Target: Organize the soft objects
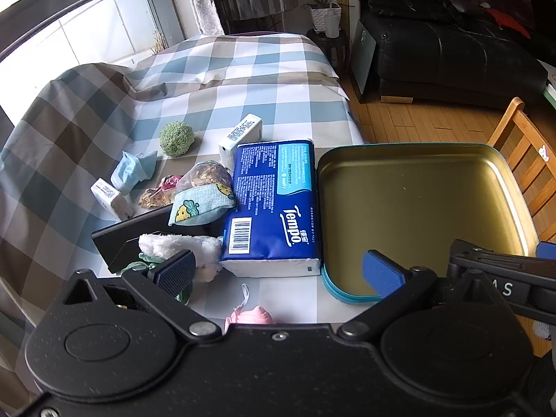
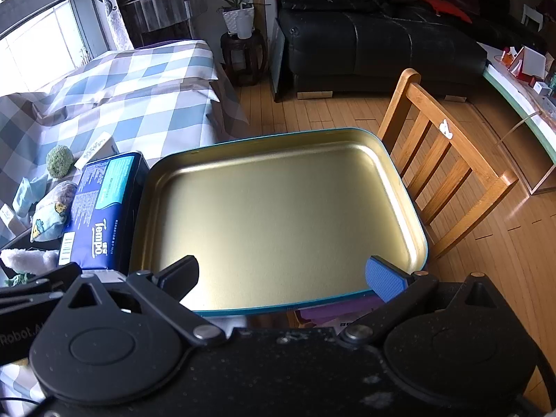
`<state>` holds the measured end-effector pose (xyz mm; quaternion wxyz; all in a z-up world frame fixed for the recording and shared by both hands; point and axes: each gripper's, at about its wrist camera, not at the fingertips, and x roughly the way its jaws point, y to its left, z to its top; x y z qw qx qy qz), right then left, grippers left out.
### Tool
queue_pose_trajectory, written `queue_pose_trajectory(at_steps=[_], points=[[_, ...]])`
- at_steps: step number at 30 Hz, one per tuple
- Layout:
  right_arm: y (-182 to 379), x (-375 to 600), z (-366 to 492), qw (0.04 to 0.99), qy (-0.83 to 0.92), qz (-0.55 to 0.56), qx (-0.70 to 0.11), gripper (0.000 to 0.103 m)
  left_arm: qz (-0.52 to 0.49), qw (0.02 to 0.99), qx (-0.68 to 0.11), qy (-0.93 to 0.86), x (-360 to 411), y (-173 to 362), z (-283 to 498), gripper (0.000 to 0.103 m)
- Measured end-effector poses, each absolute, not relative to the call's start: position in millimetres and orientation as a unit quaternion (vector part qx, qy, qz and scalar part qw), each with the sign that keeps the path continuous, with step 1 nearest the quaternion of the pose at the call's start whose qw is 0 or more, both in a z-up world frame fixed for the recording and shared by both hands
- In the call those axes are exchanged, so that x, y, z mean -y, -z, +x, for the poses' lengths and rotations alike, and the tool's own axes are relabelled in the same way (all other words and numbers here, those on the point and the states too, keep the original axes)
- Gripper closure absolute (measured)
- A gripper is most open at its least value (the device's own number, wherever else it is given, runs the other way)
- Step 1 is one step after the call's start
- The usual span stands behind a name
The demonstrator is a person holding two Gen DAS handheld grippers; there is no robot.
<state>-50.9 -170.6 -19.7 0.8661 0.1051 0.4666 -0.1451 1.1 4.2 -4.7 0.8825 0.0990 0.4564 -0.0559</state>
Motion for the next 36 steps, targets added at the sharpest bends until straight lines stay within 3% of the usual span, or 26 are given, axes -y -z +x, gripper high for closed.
queue_pose_trajectory(at_steps=[36], points=[[24.6, 167.5, -49.4, 0.861, 0.142, 0.092, -0.479, 0.000, 0.103, 0.880, -0.462, 0.051, -5.3, 7.2, 1.4, 0.003]])
